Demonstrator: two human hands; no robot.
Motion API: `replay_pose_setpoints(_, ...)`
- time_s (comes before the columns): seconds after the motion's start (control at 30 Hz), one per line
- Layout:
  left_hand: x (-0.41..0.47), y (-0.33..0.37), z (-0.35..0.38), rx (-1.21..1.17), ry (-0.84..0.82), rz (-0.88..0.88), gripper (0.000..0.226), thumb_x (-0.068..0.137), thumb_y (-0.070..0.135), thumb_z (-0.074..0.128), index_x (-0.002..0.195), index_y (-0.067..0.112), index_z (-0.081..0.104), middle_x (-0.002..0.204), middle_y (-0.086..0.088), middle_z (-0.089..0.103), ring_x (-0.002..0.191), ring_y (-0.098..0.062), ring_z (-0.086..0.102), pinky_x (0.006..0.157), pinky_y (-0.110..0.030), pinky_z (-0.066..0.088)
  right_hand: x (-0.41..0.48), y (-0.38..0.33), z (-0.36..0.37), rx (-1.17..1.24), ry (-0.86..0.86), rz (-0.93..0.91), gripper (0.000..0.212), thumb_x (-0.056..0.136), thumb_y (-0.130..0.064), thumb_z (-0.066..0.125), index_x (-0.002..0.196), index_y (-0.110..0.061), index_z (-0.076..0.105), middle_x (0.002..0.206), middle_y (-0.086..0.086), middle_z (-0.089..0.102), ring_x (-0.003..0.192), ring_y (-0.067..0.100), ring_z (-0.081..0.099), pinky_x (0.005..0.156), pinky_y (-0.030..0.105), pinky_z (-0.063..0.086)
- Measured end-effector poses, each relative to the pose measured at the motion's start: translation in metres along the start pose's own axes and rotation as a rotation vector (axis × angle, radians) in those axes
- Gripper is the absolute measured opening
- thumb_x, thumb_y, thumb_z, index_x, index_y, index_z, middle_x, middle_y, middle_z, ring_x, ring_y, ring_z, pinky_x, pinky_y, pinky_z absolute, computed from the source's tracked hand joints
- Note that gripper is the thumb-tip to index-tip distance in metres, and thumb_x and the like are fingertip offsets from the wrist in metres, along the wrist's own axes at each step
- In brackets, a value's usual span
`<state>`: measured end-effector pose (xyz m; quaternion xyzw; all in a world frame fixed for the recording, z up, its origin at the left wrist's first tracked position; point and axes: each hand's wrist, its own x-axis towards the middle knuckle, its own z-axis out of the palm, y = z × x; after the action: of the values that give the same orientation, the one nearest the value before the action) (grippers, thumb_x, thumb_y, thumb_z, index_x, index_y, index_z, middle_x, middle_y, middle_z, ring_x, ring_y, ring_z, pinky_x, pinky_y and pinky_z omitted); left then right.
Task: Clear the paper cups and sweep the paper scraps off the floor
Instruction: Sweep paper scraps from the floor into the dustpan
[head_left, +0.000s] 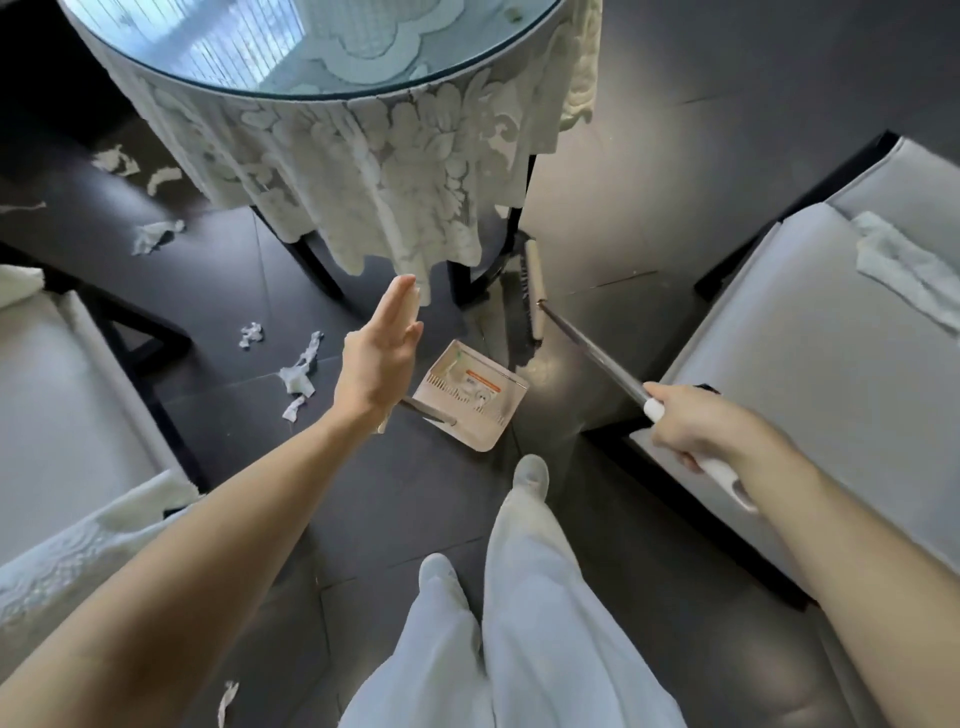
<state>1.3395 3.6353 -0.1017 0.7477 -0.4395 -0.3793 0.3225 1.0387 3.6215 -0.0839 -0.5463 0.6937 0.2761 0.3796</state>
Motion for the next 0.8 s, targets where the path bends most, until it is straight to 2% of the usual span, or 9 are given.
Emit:
replay_pose_setpoints(0.07, 0.016, 0.011, 0.012, 0.043, -0.012, 0.006, 0.046, 0.098, 0.024, 0.05, 0.131, 0.054, 0.043, 0.109, 0.015, 0.062, 0.083, -0.019, 0.06, 0.083, -0.041, 0.055, 0.032, 0.002, -0.022, 0.055, -0.002, 0.018, 0.071, 0.086, 0.009, 0.047, 0.15, -0.012, 0.025, 0.093, 0.01, 0.056, 0.074, 0.031, 0.053, 0.076, 0.044, 0.055)
replay_pose_setpoints(0.17, 0.038, 0.028, 0.025, 0.087, -0.002, 0.0, 0.045, 0.099, 0.024, 0.049, 0.133, 0.051, 0.042, 0.114, 0.002, 0.067, 0.081, -0.022, 0.059, 0.078, -0.035, 0.051, 0.079, 0.008, -0.063, 0.203, -0.004, 0.067, 0.075, 0.087, 0.008, 0.047, 0.152, -0.02, 0.022, 0.094, 0.019, 0.061, 0.062, 0.028, 0.052, 0.053, 0.032, 0.049)
replay_pose_setpoints(0.27, 0.06, 0.045, 0.031, 0.096, 0.028, -0.02, 0.044, 0.099, 0.018, 0.049, 0.136, 0.043, 0.044, 0.12, -0.003, 0.065, 0.087, -0.029, 0.064, 0.072, -0.032, 0.049, 0.119, 0.012, -0.102, 0.277, -0.012, 0.068, 0.075, 0.088, 0.008, 0.046, 0.152, -0.02, 0.02, 0.105, 0.025, 0.064, 0.07, 0.031, 0.053, 0.068, 0.036, 0.047)
replay_pose_setpoints(0.33, 0.072, 0.05, 0.034, 0.079, 0.041, -0.041, 0.043, 0.099, 0.016, 0.048, 0.132, 0.043, 0.046, 0.113, -0.004, 0.066, 0.057, -0.013, 0.06, 0.061, -0.027, 0.049, 0.142, 0.01, -0.124, 0.284, -0.023, 0.058, 0.071, 0.088, 0.005, 0.047, 0.151, -0.017, 0.023, 0.105, 0.026, 0.066, 0.074, 0.032, 0.053, 0.073, 0.037, 0.045)
replay_pose_setpoints(0.4, 0.081, 0.05, 0.036, 0.089, 0.063, -0.055, 0.043, 0.098, 0.016, 0.049, 0.13, 0.044, 0.047, 0.1, -0.005, 0.064, 0.043, -0.005, 0.045, 0.052, -0.018, 0.044, 0.162, 0.003, -0.14, 0.355, -0.036, 0.065, 0.072, 0.09, 0.003, 0.047, 0.152, -0.023, 0.021, 0.093, 0.021, 0.064, 0.07, 0.028, 0.051, 0.069, 0.034, 0.044)
replay_pose_setpoints(0.53, 0.102, 0.046, 0.029, 0.135, 0.106, -0.087, 0.045, 0.097, 0.017, 0.053, 0.131, 0.045, 0.049, 0.092, 0.002, 0.059, 0.042, -0.003, 0.044, 0.047, -0.018, 0.043, 0.179, -0.025, -0.142, 0.533, -0.122, 0.055, 0.072, 0.094, 0.004, 0.044, 0.152, -0.032, 0.02, 0.082, 0.011, 0.051, 0.055, 0.013, 0.041, 0.047, 0.022, 0.037)
replay_pose_setpoints(0.6, 0.11, 0.045, 0.025, 0.157, 0.118, -0.088, 0.045, 0.097, 0.017, 0.054, 0.132, 0.044, 0.049, 0.096, 0.003, 0.06, 0.044, -0.003, 0.047, 0.045, -0.013, 0.042, 0.178, -0.036, -0.132, 0.522, -0.186, 0.037, 0.072, 0.094, 0.005, 0.043, 0.151, -0.032, 0.022, 0.082, 0.011, 0.051, 0.053, 0.012, 0.04, 0.046, 0.021, 0.036)
replay_pose_setpoints(0.7, 0.116, 0.042, 0.026, 0.19, 0.104, -0.074, 0.046, 0.096, 0.019, 0.055, 0.13, 0.048, 0.048, 0.102, 0.006, 0.063, 0.054, -0.004, 0.052, 0.053, -0.012, 0.045, 0.171, -0.039, -0.112, 0.595, -0.303, 0.07, 0.074, 0.094, 0.004, 0.045, 0.151, -0.036, 0.022, 0.074, 0.008, 0.049, 0.05, 0.009, 0.038, 0.043, 0.018, 0.034)
replay_pose_setpoints(0.8, 0.114, 0.036, 0.025, 0.136, 0.118, -0.046, 0.047, 0.096, 0.016, 0.056, 0.133, 0.043, 0.049, 0.11, 0.011, 0.062, 0.069, -0.003, 0.056, 0.06, 0.0, 0.039, 0.155, -0.04, -0.085, 0.559, -0.335, 0.101, 0.075, 0.091, 0.0, 0.052, 0.149, -0.039, 0.023, 0.092, 0.015, 0.055, 0.057, 0.011, 0.045, 0.051, 0.021, 0.042)
